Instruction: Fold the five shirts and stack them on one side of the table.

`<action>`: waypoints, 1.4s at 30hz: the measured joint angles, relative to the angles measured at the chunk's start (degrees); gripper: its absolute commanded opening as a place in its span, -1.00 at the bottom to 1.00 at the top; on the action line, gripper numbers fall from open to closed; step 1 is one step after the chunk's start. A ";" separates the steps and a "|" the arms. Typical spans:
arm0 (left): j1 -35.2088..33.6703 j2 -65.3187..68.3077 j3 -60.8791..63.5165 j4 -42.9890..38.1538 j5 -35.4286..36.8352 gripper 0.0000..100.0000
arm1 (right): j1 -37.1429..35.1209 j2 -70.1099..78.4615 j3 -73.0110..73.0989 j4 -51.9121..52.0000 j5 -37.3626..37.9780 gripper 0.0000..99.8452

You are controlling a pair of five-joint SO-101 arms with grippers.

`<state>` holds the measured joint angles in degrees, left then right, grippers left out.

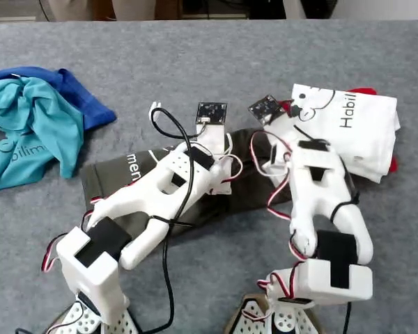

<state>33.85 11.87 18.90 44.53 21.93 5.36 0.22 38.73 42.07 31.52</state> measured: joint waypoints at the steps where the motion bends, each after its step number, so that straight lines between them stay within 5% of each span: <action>1: -0.09 0.00 0.00 0.00 0.00 -0.96 | 0.70 0.09 -0.88 0.62 0.00 -1.00; 9: -4.92 0.00 -4.75 9.76 -2.11 -0.96 | 2.55 0.26 -8.70 8.88 3.52 -1.00; 17: -0.62 -4.92 -13.54 22.77 -2.46 -0.96 | 0.97 -0.09 -14.77 15.91 3.69 -1.00; 26: 2.20 -3.60 -4.22 5.89 2.20 -0.92 | -1.49 5.36 -11.16 0.35 0.00 -1.00; 31: 2.11 3.08 -1.05 -5.27 9.49 -0.87 | -1.41 13.27 -15.30 2.37 -1.32 -1.00; 38: -0.35 5.98 -5.19 0.88 11.96 -0.96 | 0.44 19.34 -24.62 10.73 -1.49 -1.00; 42: -4.22 5.98 -6.42 7.21 5.98 -0.96 | 1.93 21.89 -28.84 13.45 -1.49 -1.00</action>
<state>29.63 17.85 12.48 51.74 27.91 7.30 22.11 9.89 55.52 30.02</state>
